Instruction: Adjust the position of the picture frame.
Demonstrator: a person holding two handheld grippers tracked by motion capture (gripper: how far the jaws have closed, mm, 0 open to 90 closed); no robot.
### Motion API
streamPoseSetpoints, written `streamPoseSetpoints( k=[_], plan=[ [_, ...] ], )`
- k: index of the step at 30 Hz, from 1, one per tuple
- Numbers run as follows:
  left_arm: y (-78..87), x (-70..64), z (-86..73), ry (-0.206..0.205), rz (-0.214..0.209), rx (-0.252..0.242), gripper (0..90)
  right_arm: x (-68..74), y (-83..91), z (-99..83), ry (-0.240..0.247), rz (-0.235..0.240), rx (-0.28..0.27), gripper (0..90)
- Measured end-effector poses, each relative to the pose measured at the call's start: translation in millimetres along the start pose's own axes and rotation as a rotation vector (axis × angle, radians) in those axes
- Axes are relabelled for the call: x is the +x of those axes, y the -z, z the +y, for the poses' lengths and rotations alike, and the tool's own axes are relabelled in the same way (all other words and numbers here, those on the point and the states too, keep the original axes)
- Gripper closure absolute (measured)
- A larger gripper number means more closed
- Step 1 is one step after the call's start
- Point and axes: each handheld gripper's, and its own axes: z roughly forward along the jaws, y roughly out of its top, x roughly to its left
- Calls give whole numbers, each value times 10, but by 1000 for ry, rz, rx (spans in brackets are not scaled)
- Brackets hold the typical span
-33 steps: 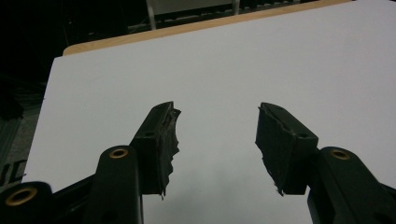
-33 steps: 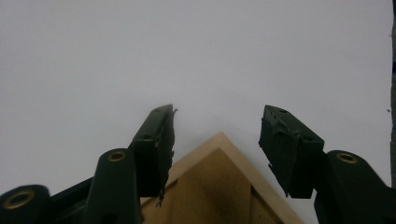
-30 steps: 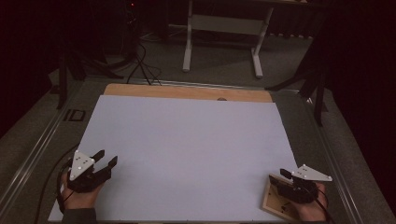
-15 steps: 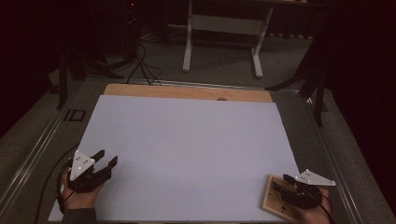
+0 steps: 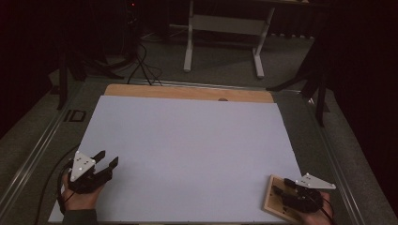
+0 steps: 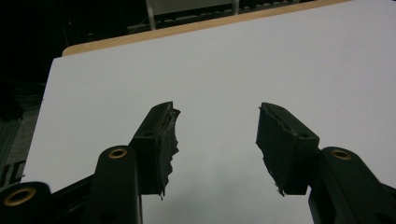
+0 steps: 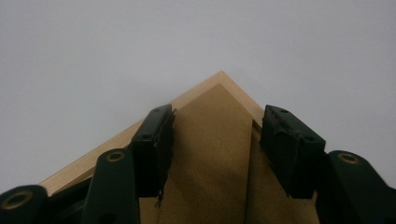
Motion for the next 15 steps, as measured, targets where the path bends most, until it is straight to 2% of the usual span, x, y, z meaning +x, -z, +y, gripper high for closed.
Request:
streamPoseSetpoints(
  k=[5, 15],
  plan=[
    [-1, -2, -1, 0, 1, 2, 468, 39, -6, 7, 14, -3, 5, 452],
    [-10, -8, -1, -1, 2, 5, 469, 58, -6, 20, 3, -28, 13, 494]
  ],
)
